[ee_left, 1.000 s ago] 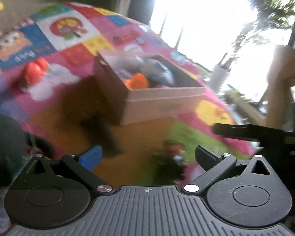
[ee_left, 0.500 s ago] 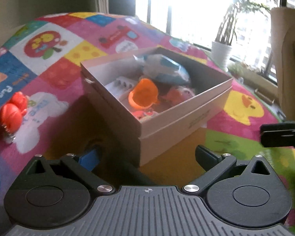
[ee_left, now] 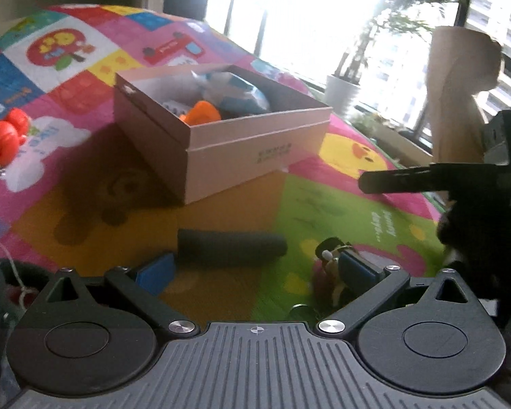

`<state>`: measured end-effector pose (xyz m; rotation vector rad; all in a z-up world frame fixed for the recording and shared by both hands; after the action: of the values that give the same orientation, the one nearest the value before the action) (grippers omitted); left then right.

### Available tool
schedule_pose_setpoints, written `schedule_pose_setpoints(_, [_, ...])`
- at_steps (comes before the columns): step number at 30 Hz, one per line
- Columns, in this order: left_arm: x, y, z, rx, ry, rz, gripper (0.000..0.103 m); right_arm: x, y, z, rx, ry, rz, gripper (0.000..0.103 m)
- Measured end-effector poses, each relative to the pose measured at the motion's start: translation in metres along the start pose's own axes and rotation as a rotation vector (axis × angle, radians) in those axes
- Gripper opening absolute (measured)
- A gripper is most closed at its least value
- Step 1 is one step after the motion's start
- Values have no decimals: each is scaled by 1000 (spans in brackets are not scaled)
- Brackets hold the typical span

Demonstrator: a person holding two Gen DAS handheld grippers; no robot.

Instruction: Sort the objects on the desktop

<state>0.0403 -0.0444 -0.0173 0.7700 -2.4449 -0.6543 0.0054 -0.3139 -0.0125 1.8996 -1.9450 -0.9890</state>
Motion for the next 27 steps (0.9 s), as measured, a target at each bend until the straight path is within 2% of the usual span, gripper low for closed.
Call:
schedule_pose_setpoints(4, [3,-8,-8,10,47,-82,103,-2,-1,0,-1,13,11,103])
schedule_pose_setpoints(7, [6,-17,-13,9,29,-152,103,-3,-1,0,-1,17,14,103])
schedule_pose_setpoints(8, [7,-19,-13,2,14,-174,100,-2,-1,0,-2,17,14,103])
schedule_pose_setpoints(9, [7,-22,-13,-13,3,-195,86,-3,-1,0,-2,17,14,103])
schedule_pose_setpoints(11, [6,-24,-13,-20,-9,-229,81,-3,-1,0,-3,24,19,103])
schedule_pose_setpoints(16, [7,-11,-7,0,22,-274,81,-11,-3,0,-16,84,58,103])
schedule_pose_setpoints(19, [6,14,8,32,67,-324,81,-16,-3,0,-30,142,62,103])
schedule_pose_setpoints(22, [5,42,28,49,119,-372,81,-34,6,8,-53,270,-37,103])
schedule_pose_setpoints(25, [2,65,46,67,166,-399,81,-67,21,25,-66,453,-156,103])
schedule_pose_setpoints(27, [3,75,52,83,182,-400,87,-89,29,36,-45,569,-202,103])
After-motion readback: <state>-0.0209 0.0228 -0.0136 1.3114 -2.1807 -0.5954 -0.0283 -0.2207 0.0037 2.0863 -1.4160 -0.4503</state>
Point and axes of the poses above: each gripper's, at about its wrist camera, not at the fingertips, and y roughly against the way its jaws point, x to its right, z to its underside, the point moved 3 cm from there along -y, roughly the way its jaws point, and after that the axes turned 12 degrees about z, right-handed, at the moved point
